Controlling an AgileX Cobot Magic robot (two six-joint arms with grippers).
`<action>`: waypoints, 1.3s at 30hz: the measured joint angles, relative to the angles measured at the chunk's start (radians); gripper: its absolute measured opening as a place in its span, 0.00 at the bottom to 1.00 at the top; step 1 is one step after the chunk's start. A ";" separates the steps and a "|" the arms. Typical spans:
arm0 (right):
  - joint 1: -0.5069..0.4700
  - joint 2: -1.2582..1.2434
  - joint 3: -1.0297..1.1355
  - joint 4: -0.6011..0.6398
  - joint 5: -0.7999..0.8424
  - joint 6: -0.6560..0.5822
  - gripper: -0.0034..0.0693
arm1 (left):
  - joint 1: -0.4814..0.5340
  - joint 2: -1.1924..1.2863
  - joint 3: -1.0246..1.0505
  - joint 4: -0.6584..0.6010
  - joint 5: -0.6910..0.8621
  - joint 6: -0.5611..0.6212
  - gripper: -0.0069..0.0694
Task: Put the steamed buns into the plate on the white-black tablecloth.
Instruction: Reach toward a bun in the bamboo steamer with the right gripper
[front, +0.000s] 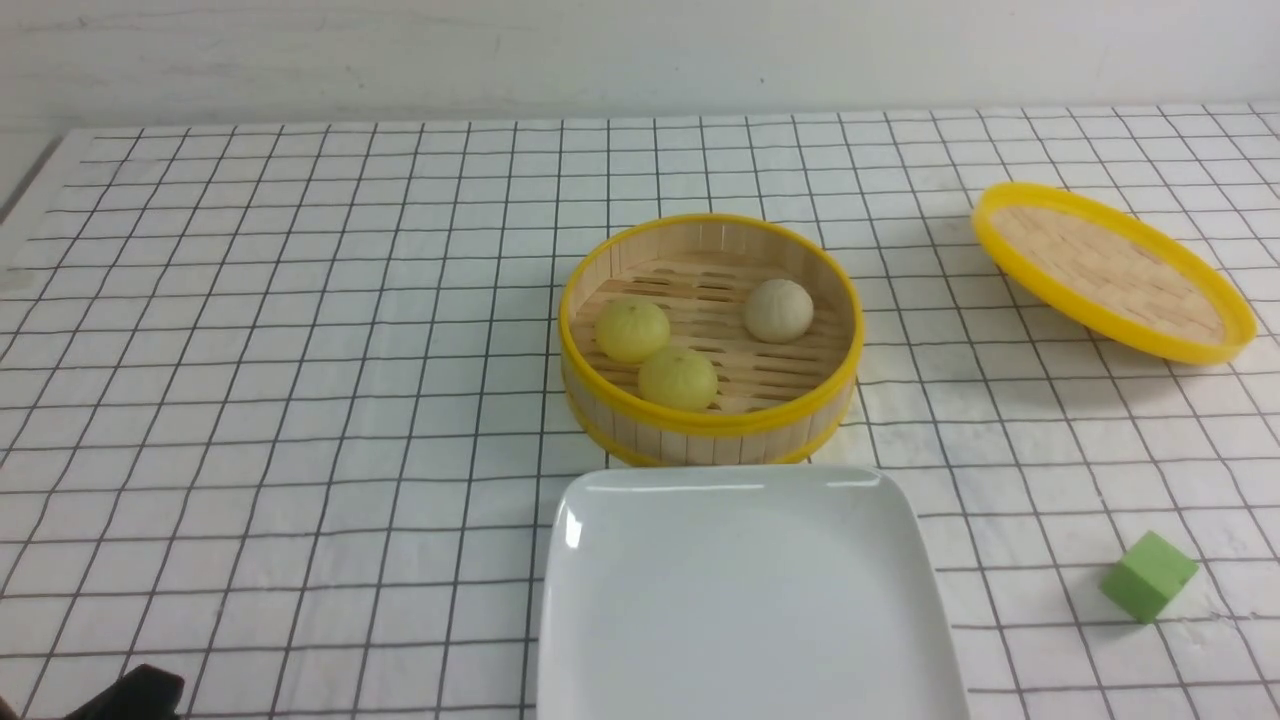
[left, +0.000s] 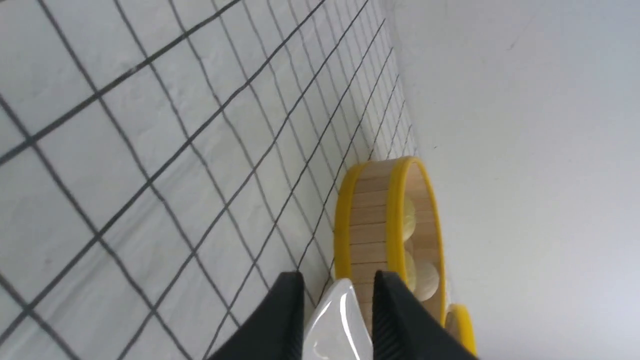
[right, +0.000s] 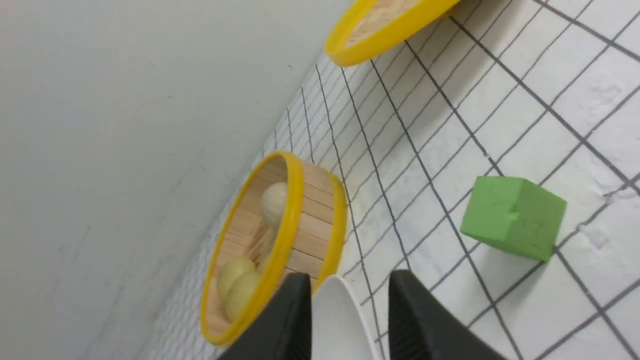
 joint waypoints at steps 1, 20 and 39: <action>0.000 0.000 -0.001 0.002 -0.001 -0.002 0.37 | 0.000 0.000 -0.003 0.000 0.003 0.002 0.36; 0.001 0.869 -0.736 -0.286 0.730 -0.373 0.05 | 0.000 0.736 -0.646 0.268 0.772 0.508 0.09; 0.434 1.892 -1.513 -0.410 0.566 -0.429 0.20 | 0.000 0.916 -0.654 0.237 0.668 0.575 0.12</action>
